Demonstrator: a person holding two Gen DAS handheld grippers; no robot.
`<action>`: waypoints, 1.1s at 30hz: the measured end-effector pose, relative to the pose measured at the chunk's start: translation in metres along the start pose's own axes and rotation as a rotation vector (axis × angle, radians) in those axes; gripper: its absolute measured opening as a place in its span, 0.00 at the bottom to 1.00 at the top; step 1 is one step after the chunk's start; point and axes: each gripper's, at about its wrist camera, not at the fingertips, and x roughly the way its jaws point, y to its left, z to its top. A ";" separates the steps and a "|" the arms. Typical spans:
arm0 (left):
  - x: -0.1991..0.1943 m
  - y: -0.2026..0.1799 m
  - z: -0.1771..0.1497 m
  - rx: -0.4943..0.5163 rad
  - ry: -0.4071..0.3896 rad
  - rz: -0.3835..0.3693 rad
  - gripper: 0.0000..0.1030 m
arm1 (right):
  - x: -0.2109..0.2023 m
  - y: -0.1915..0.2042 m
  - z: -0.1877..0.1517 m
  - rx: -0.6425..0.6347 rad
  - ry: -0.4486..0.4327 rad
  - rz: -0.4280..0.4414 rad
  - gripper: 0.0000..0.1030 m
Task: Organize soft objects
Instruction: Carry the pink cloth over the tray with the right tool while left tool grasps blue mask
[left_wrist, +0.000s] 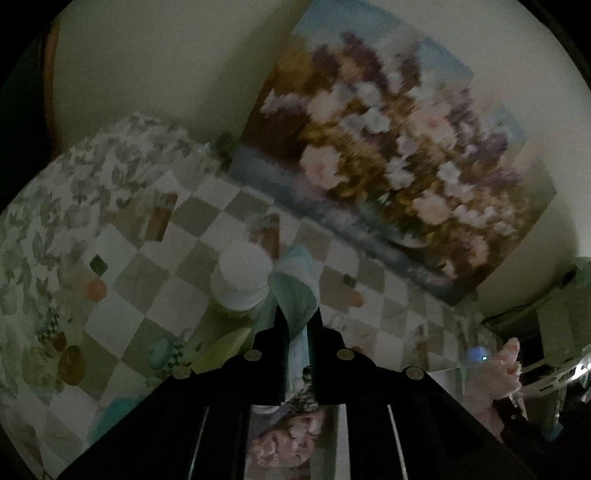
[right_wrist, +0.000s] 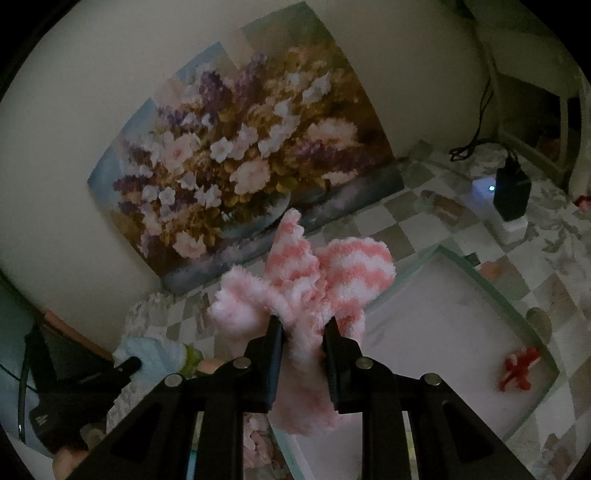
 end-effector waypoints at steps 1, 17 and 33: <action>-0.006 -0.003 0.001 0.003 -0.011 -0.009 0.09 | -0.004 0.000 0.002 -0.001 -0.010 -0.004 0.22; -0.038 -0.096 -0.057 0.225 0.023 -0.145 0.09 | -0.067 -0.045 0.027 0.020 -0.158 -0.240 0.22; 0.009 -0.133 -0.112 0.320 0.210 -0.156 0.09 | -0.020 -0.112 0.016 0.092 0.025 -0.400 0.23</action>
